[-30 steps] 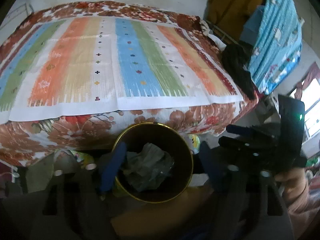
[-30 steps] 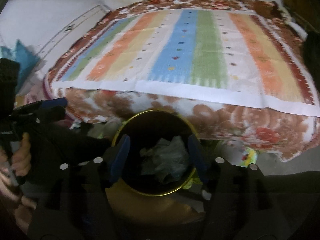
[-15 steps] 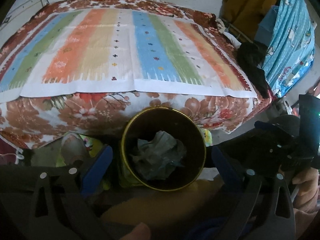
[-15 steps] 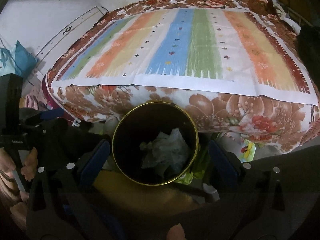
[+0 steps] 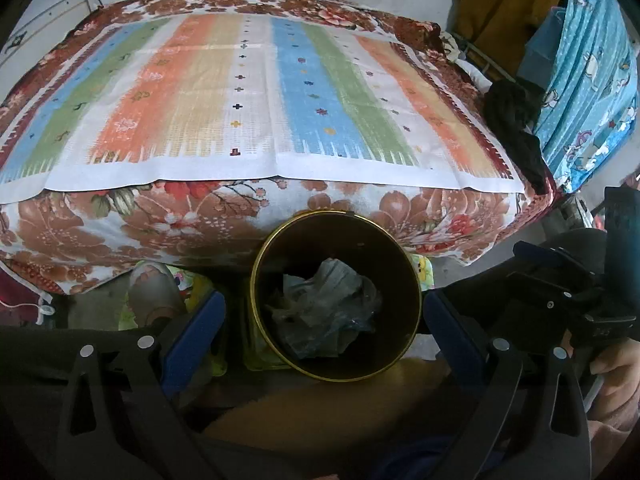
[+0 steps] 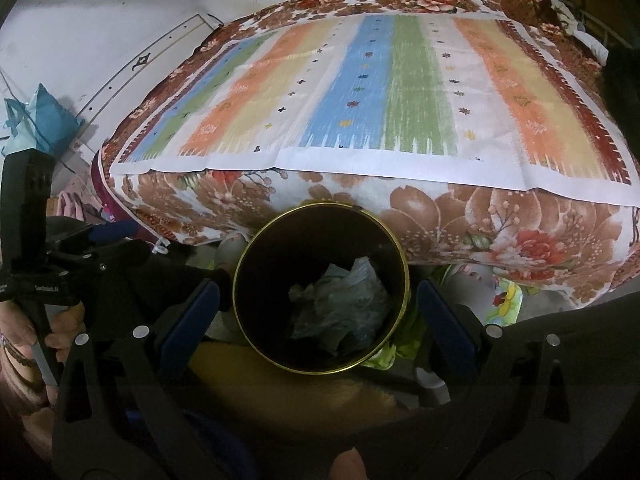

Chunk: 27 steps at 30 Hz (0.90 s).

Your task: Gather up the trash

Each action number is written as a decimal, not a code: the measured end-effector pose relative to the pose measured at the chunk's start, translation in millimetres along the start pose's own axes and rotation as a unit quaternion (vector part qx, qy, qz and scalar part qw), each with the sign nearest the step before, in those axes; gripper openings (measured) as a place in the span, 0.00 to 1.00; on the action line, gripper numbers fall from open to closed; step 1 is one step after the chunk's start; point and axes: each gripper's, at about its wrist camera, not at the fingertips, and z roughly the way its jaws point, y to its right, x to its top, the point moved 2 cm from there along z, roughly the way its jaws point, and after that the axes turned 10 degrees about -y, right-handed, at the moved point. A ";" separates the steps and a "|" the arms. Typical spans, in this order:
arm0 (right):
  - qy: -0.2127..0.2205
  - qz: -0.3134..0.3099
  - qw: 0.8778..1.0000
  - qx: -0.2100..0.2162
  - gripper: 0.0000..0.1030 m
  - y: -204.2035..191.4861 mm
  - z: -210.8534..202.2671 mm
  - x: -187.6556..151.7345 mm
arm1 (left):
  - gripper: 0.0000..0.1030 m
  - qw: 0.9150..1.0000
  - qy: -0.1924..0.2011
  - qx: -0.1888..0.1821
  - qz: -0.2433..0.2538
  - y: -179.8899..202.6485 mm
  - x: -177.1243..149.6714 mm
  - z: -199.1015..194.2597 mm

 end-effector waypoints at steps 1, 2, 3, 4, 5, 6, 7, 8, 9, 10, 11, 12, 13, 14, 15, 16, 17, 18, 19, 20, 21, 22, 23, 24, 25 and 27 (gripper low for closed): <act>-0.001 0.000 1.000 0.001 0.92 -0.2 0.8 0.2 | 0.94 1.000 -0.001 0.000 0.000 0.3 0.3 0.3; -0.001 0.000 1.000 0.001 0.92 -0.7 1.3 0.4 | 0.94 1.000 -0.001 0.000 0.001 0.6 0.3 0.5; -0.002 -0.001 1.000 0.002 0.92 -1.3 2.1 0.4 | 0.94 1.000 -0.003 0.002 0.002 1.1 0.2 1.0; -0.003 -0.001 1.000 0.002 0.92 -1.6 2.9 0.5 | 0.94 1.000 -0.004 0.005 0.003 1.3 0.3 2.2; -0.004 -0.001 1.000 0.002 0.92 -2.1 3.7 0.6 | 0.94 1.000 -0.005 0.009 0.003 1.6 0.4 3.0; -0.004 -0.002 1.000 0.002 0.92 -2.3 4.2 0.8 | 0.94 1.000 -0.006 0.014 0.003 1.6 0.7 4.1; -0.005 -0.003 1.000 0.002 0.92 -2.8 5.1 0.8 | 0.94 1.000 -0.007 0.016 0.002 2.5 1.3 4.5; -0.005 -0.003 1.000 0.002 0.92 -3.2 5.6 0.9 | 0.94 1.000 -0.009 0.016 0.002 2.4 1.4 5.2; -0.005 -0.003 1.000 0.002 0.92 -3.3 5.4 0.8 | 0.94 1.000 -0.010 0.016 0.001 2.5 1.5 5.8; -0.005 -0.003 1.000 0.002 0.92 -3.4 5.5 0.9 | 0.94 1.000 -0.011 0.017 0.001 2.4 1.2 6.0; -0.006 -0.003 1.000 0.002 0.92 -3.4 5.5 0.9 | 0.94 1.000 -0.012 0.016 0.001 2.3 0.8 6.3; -0.007 -0.003 1.000 0.004 0.92 -3.3 5.7 0.9 | 0.94 1.000 -0.012 0.014 0.000 2.3 0.8 6.5; -0.007 -0.002 1.000 0.007 0.92 -2.9 5.7 1.0 | 0.94 1.000 -0.013 0.013 0.000 2.1 0.9 6.7; -0.008 0.000 1.000 0.008 0.92 -2.7 6.2 0.8 | 0.94 1.000 -0.013 0.014 0.000 2.0 0.7 7.0; -0.009 0.001 1.000 0.009 0.92 -2.6 6.8 1.0 | 0.94 1.000 -0.014 0.014 0.000 1.9 -0.4 7.6; -0.010 0.000 1.000 0.009 0.92 -2.9 7.4 0.8 | 0.94 1.000 -0.014 0.014 0.000 1.9 -0.6 7.8; -0.010 -0.001 1.000 0.009 0.92 -3.1 7.9 1.1 | 0.94 1.000 -0.014 0.013 0.000 2.1 -0.8 7.8; -0.010 -0.003 1.000 0.008 0.92 -3.9 8.3 1.0 | 0.94 1.000 -0.014 0.014 0.000 2.3 -0.5 7.9; -0.011 -0.004 1.000 0.008 0.92 -4.4 8.8 1.0 | 0.94 1.000 -0.014 0.014 0.001 2.6 -0.9 8.3; -0.012 -0.004 1.000 0.008 0.92 -4.3 8.8 1.2 | 0.94 1.000 -0.014 0.014 0.001 3.1 -1.2 8.7; -0.012 -0.004 1.000 0.008 0.92 -3.8 9.0 1.3 | 0.94 1.000 -0.014 0.014 0.001 3.1 -1.2 8.6; -0.012 -0.003 1.000 0.008 0.92 -3.2 8.9 1.6 | 0.94 1.000 -0.014 0.014 0.000 3.0 -1.6 8.8; -0.013 -0.002 1.000 0.009 0.92 -2.8 9.0 2.0 | 0.95 1.000 -0.014 0.013 0.001 3.0 -1.1 8.5; -0.014 -0.002 1.000 0.009 0.92 -2.9 9.5 1.9 | 0.94 1.000 -0.014 0.013 0.001 3.0 -1.1 8.5; -0.015 -0.004 1.000 0.009 0.92 -2.9 9.2 2.3 | 0.94 1.000 -0.013 0.014 0.001 2.9 -1.1 8.5; -0.017 -0.005 1.000 0.009 0.92 -3.4 10.0 2.6 | 0.94 1.000 -0.014 0.013 -0.001 2.5 -1.4 9.1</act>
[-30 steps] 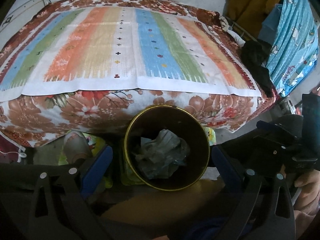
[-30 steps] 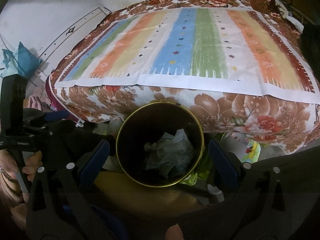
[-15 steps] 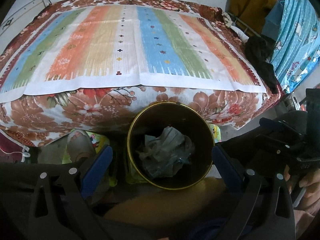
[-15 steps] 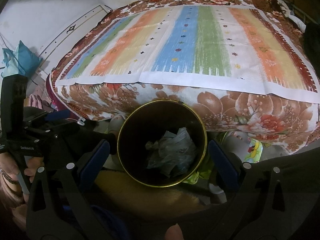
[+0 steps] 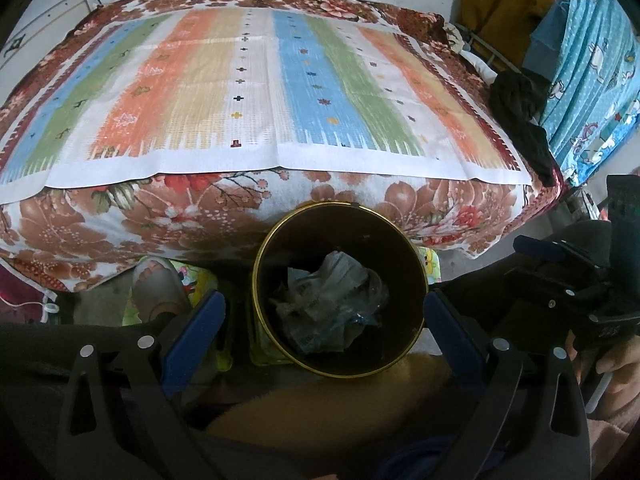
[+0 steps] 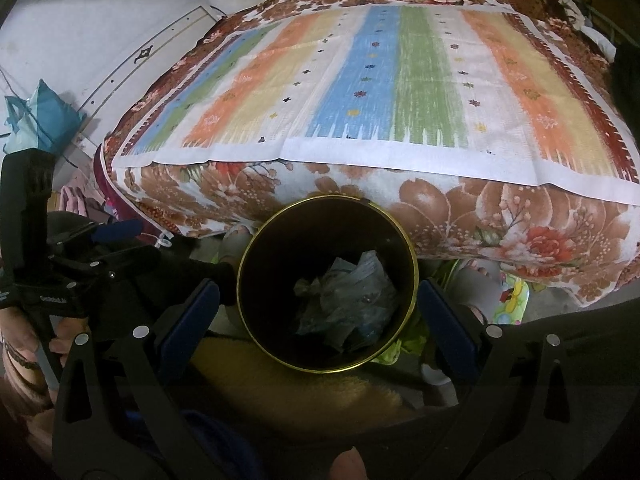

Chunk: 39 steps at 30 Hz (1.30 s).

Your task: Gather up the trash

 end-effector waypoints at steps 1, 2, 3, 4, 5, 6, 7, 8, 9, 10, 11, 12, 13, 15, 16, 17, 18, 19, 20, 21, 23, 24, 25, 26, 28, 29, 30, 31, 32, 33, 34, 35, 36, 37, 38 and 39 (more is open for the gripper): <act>-0.001 0.000 1.000 0.001 0.92 -0.3 0.3 0.1 | 0.94 1.000 -0.001 0.000 0.000 0.2 0.4 -0.3; -0.001 0.000 1.000 0.001 0.92 -0.3 0.4 0.1 | 0.94 1.000 -0.001 0.000 0.000 0.0 0.2 0.0; 0.000 0.000 1.000 0.001 0.92 -0.4 0.3 0.1 | 0.94 1.000 -0.001 0.000 -0.001 -0.2 0.3 0.2; 0.000 0.000 1.000 0.002 0.92 -0.6 0.6 0.0 | 0.94 1.000 -0.001 0.000 -0.001 -0.2 0.3 0.4; 0.000 0.000 1.000 0.002 0.92 -1.0 0.8 -0.1 | 0.95 1.000 -0.001 0.000 -0.001 -0.3 0.3 0.3; 0.000 0.000 1.000 0.001 0.92 -0.9 0.8 0.1 | 0.94 1.000 -0.001 0.000 0.000 -0.3 0.4 0.2; -0.001 0.000 1.000 0.001 0.92 -0.9 0.8 0.2 | 0.94 1.000 -0.001 0.000 0.001 0.2 0.1 0.4; -0.001 0.000 1.000 0.001 0.92 -0.9 0.9 0.2 | 0.94 1.000 -0.001 0.001 0.000 0.1 0.5 0.3; -0.001 0.001 1.000 0.001 0.92 -0.8 0.9 0.2 | 0.94 1.000 -0.001 0.001 0.000 0.2 0.5 0.4; -0.001 0.001 1.000 0.002 0.92 -0.9 0.9 0.2 | 0.94 1.000 -0.001 0.001 -0.001 0.2 0.4 0.6; -0.001 0.000 1.000 0.001 0.92 -0.9 0.9 0.3 | 0.94 1.000 -0.002 0.001 -0.001 -0.6 0.5 0.8; -0.001 -0.001 1.000 0.001 0.92 -1.1 1.1 0.3 | 0.94 1.000 -0.002 0.001 -0.001 -0.5 0.5 0.9; -0.001 0.000 1.000 0.001 0.92 -1.0 1.0 0.4 | 0.94 1.000 -0.001 0.002 0.000 -0.6 0.3 1.0; -0.001 0.000 1.000 0.001 0.92 -1.3 1.5 0.6 | 0.94 1.000 -0.002 0.001 -0.002 -0.5 0.6 0.9; -0.001 0.000 1.000 0.001 0.92 -1.6 1.5 0.6 | 0.94 1.000 -0.002 0.001 -0.002 -0.5 0.6 1.0; -0.001 0.001 1.000 0.002 0.92 -1.8 1.7 0.5 | 0.94 1.000 -0.002 0.001 -0.001 -0.2 0.7 0.7; -0.001 0.000 1.000 0.001 0.92 -1.9 1.7 0.6 | 0.95 1.000 -0.001 0.001 -0.001 -0.3 0.7 0.7; -0.001 -0.001 1.000 0.001 0.92 -1.9 1.6 0.8 | 0.95 1.000 -0.001 0.001 -0.001 -0.4 0.5 1.0; -0.001 -0.002 1.000 0.000 0.92 -1.9 1.8 0.8 | 0.95 1.000 -0.001 0.001 -0.001 -0.3 0.7 0.7; -0.001 -0.001 1.000 0.000 0.92 -1.8 1.7 0.9 | 0.95 1.000 -0.001 0.002 -0.001 -0.3 0.7 0.6; -0.002 -0.002 1.000 0.000 0.92 -1.9 2.1 0.9 | 0.94 1.000 -0.001 0.001 -0.001 -0.3 0.7 0.6; -0.002 -0.001 1.000 0.000 0.92 -2.0 1.8 1.0 | 0.95 1.000 -0.001 0.001 -0.001 -0.2 0.7 0.5; -0.002 0.000 1.000 0.001 0.92 -2.1 1.8 1.0 | 0.95 1.000 -0.001 0.001 -0.001 -0.2 0.7 0.6; -0.002 -0.001 1.000 0.001 0.92 -2.2 2.0 0.9 | 0.95 1.000 -0.001 0.001 -0.001 -0.1 0.7 0.5; -0.001 0.000 1.000 0.001 0.92 -2.4 1.9 1.0 | 0.94 1.000 -0.002 0.001 -0.001 -0.1 0.7 0.6; -0.001 0.000 1.000 0.001 0.92 -2.4 1.9 1.0 | 0.94 1.000 -0.001 0.002 -0.001 -0.1 0.8 0.4; -0.002 0.000 1.000 0.001 0.92 -2.2 2.2 1.0 | 0.94 1.000 -0.002 0.002 -0.001 -0.3 0.7 1.0; -0.001 0.000 1.000 0.001 0.92 -2.5 2.0 1.1 | 0.94 1.000 -0.002 0.002 -0.001 -1.2 1.0 0.8; -0.002 0.000 1.000 0.001 0.92 -2.7 2.3 1.1 | 0.95 1.000 -0.001 0.002 0.000 -1.1 0.9 0.7; -0.002 -0.001 1.000 0.000 0.92 -2.7 2.5 1.2 | 0.94 1.000 -0.001 0.002 0.001 -1.2 0.7 1.2; -0.002 0.000 1.000 0.000 0.92 -2.5 2.1 1.3 | 0.94 1.000 -0.002 0.002 0.000 -2.4 0.8 0.8; -0.001 0.000 1.000 0.000 0.92 -2.5 2.1 1.3 | 0.94 1.000 -0.002 0.002 -0.001 -2.0 0.8 0.7; -0.002 -0.001 1.000 -0.001 0.92 -2.5 2.2 1.4 | 0.94 1.000 -0.002 0.003 -0.001 -1.8 0.7 0.7; -0.002 -0.001 1.000 0.001 0.92 -2.5 2.1 1.4 | 0.95 1.000 -0.001 0.005 -0.001 -2.0 0.6 0.8; -0.002 -0.001 1.000 0.001 0.92 -2.1 2.2 1.4 | 0.94 1.000 0.001 0.006 -0.002 -3.6 1.2 1.0; -0.002 0.001 1.000 0.001 0.92 -2.4 2.3 1.3 | 0.94 1.000 0.003 0.007 -0.002 -4.6 1.3 1.2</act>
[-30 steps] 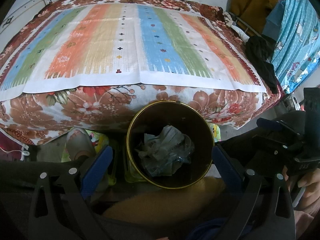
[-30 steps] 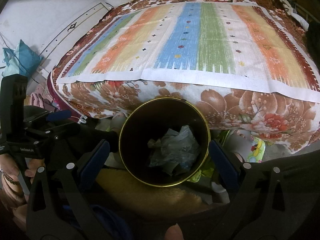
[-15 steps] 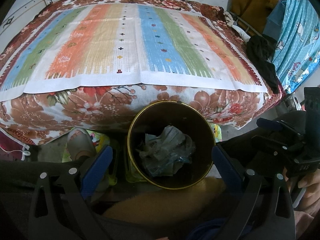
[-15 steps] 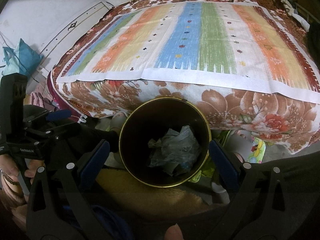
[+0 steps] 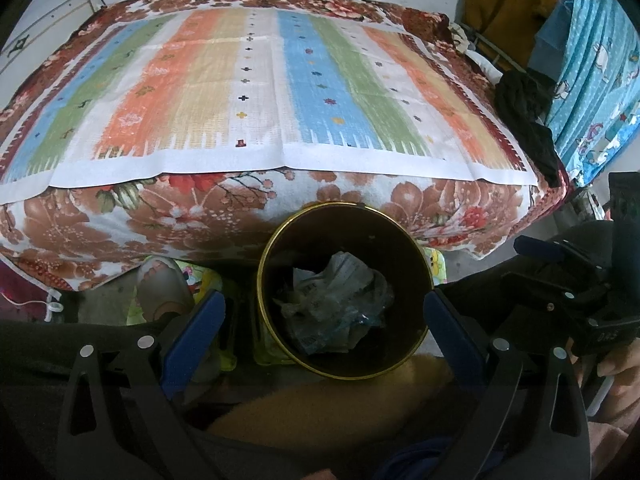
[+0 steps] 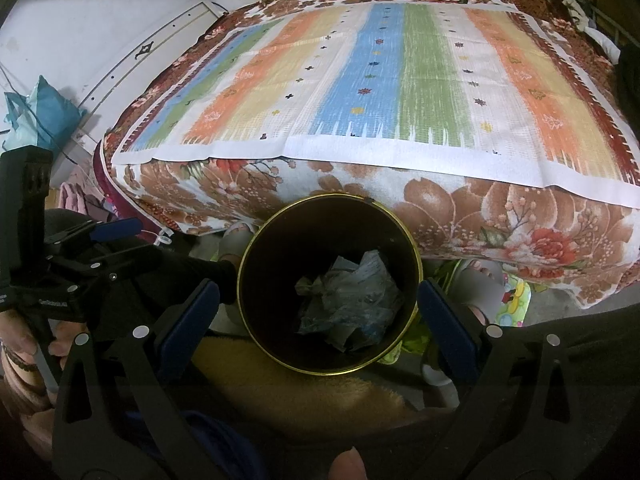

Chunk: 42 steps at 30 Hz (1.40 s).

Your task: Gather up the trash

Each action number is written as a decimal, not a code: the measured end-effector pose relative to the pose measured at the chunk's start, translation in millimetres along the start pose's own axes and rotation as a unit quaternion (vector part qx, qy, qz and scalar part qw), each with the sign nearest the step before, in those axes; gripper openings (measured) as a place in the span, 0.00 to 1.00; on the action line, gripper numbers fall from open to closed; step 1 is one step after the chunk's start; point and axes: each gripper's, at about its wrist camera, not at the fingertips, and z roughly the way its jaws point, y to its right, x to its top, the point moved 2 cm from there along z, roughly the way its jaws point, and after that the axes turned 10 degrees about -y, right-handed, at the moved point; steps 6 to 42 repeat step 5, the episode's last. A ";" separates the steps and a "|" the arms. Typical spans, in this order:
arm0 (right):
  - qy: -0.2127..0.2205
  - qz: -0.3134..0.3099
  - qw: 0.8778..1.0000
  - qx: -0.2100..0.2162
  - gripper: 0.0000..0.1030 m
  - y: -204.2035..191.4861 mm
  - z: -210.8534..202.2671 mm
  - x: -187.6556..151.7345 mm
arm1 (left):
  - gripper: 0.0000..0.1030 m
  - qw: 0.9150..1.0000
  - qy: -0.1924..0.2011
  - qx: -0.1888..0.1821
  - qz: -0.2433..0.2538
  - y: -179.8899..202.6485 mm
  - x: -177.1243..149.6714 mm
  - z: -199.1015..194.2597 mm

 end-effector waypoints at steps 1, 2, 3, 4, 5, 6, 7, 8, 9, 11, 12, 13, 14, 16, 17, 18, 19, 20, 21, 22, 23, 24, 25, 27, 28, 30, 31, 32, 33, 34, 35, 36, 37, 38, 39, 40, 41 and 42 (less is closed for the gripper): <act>0.001 0.001 1.000 -0.001 0.92 0.1 0.0 -0.1 | 0.94 1.000 0.002 0.002 0.003 0.0 -0.1 0.6; 0.002 0.001 1.000 -0.002 0.92 0.1 -0.5 0.1 | 0.94 1.000 0.003 0.007 0.007 0.8 -0.2 1.2; 0.004 0.003 1.000 -0.003 0.92 0.3 -0.6 -0.1 | 0.94 1.000 0.003 0.011 0.009 1.3 -0.3 1.5; 0.004 0.004 1.000 -0.003 0.92 0.0 -0.1 -0.3 | 0.94 1.000 0.002 0.012 0.010 2.5 -0.4 1.9; 0.003 0.005 1.000 -0.002 0.92 -0.4 0.6 -0.5 | 0.94 1.000 0.001 0.013 0.010 3.0 -0.4 2.1; 0.003 0.005 1.000 -0.002 0.92 -0.4 0.6 -0.5 | 0.94 1.000 0.001 0.013 0.010 3.0 -0.4 2.1; 0.003 0.005 1.000 -0.002 0.92 -0.4 0.6 -0.5 | 0.94 1.000 0.001 0.013 0.010 3.0 -0.4 2.1; 0.003 0.005 1.000 -0.002 0.92 -0.4 0.6 -0.5 | 0.94 1.000 0.001 0.013 0.010 3.0 -0.4 2.1; 0.003 0.005 1.000 -0.002 0.92 -0.4 0.6 -0.5 | 0.94 1.000 0.001 0.013 0.010 3.0 -0.4 2.1; 0.003 0.005 1.000 -0.002 0.92 -0.4 0.6 -0.5 | 0.94 1.000 0.001 0.013 0.010 3.0 -0.4 2.1; 0.003 0.005 1.000 -0.002 0.92 -0.4 0.6 -0.5 | 0.94 1.000 0.001 0.013 0.010 3.0 -0.4 2.1; 0.003 0.005 1.000 -0.002 0.92 -0.4 0.6 -0.5 | 0.94 1.000 0.001 0.013 0.010 3.0 -0.4 2.1; 0.003 0.005 1.000 -0.002 0.92 -0.4 0.6 -0.5 | 0.94 1.000 0.001 0.013 0.010 3.0 -0.4 2.1; 0.003 0.005 1.000 -0.002 0.92 -0.4 0.6 -0.5 | 0.94 1.000 0.001 0.013 0.010 3.0 -0.4 2.1; 0.003 0.005 1.000 -0.002 0.92 -0.4 0.6 -0.5 | 0.94 1.000 0.001 0.013 0.010 3.0 -0.4 2.1; 0.003 0.005 1.000 -0.002 0.92 -0.4 0.6 -0.5 | 0.94 1.000 0.001 0.013 0.010 3.0 -0.4 2.1; 0.003 0.005 1.000 -0.002 0.92 -0.4 0.6 -0.5 | 0.94 1.000 0.001 0.013 0.010 3.0 -0.4 2.1; 0.003 0.005 1.000 -0.002 0.92 -0.4 0.6 -0.5 | 0.94 1.000 0.001 0.013 0.010 3.0 -0.4 2.1; 0.003 0.005 1.000 -0.002 0.92 -0.4 0.6 -0.5 | 0.94 1.000 0.001 0.013 0.010 3.0 -0.4 2.1; 0.003 0.005 1.000 -0.002 0.92 -0.4 0.6 -0.5 | 0.94 1.000 0.001 0.013 0.010 3.0 -0.4 2.1; 0.003 0.005 1.000 -0.002 0.92 -0.4 0.6 -0.5 | 0.94 1.000 0.001 0.013 0.010 3.0 -0.4 2.1; 0.003 0.005 1.000 -0.002 0.92 -0.4 0.6 -0.5 | 0.94 1.000 0.001 0.013 0.010 3.0 -0.4 2.1; 0.003 0.005 1.000 -0.002 0.92 -0.4 0.6 -0.5 | 0.94 1.000 0.001 0.013 0.010 3.0 -0.4 2.1; 0.003 0.005 1.000 -0.002 0.92 -0.4 0.6 -0.5 | 0.94 1.000 0.001 0.013 0.010 3.0 -0.4 2.1; 0.003 0.005 1.000 -0.002 0.92 -0.4 0.6 -0.5 | 0.94 1.000 0.001 0.013 0.010 3.0 -0.4 2.1; 0.003 0.005 1.000 -0.002 0.92 -0.4 0.6 -0.5 | 0.94 1.000 0.001 0.013 0.010 3.0 -0.4 2.1; 0.003 0.005 1.000 -0.002 0.92 -0.4 0.6 -0.5 | 0.94 1.000 0.001 0.013 0.010 3.0 -0.4 2.1; 0.003 0.005 1.000 -0.002 0.92 -0.4 0.6 -0.5 | 0.94 1.000 0.001 0.013 0.010 3.0 -0.4 2.1; 0.003 0.005 1.000 -0.002 0.92 -0.4 0.6 -0.5 | 0.94 1.000 0.001 0.013 0.010 3.0 -0.4 2.1; 0.003 0.005 1.000 -0.002 0.92 -0.4 0.6 -0.5 | 0.94 1.000 0.001 0.013 0.010 3.0 -0.4 2.1; 0.003 0.005 1.000 -0.002 0.92 -0.4 0.6 -0.5 | 0.94 1.000 0.001 0.013 0.010 3.0 -0.4 2.1; 0.003 0.005 1.000 -0.002 0.92 -0.4 0.6 -0.5 | 0.94 1.000 0.001 0.013 0.010 3.0 -0.4 2.1; 0.003 0.005 1.000 -0.002 0.92 -0.4 0.6 -0.5 | 0.94 1.000 0.001 0.013 0.010 3.0 -0.4 2.1; 0.003 0.005 1.000 -0.002 0.92 -0.4 0.6 -0.5 | 0.94 1.000 0.001 0.013 0.010 3.0 -0.4 2.1; 0.003 0.005 1.000 -0.002 0.92 -0.4 0.6 -0.5 | 0.94 1.000 0.001 0.013 0.010 3.0 -0.4 2.1; 0.003 0.005 1.000 -0.002 0.92 -0.4 0.6 -0.5 | 0.94 1.000 0.001 0.013 0.010 3.0 -0.4 2.1; 0.003 0.005 1.000 -0.002 0.92 -0.4 0.6 -0.5 | 0.94 1.000 0.001 0.013 0.010 3.0 -0.4 2.1; 0.003 0.005 1.000 -0.002 0.92 -0.4 0.6 -0.5 | 0.94 1.000 0.001 0.013 0.010 3.0 -0.4 2.1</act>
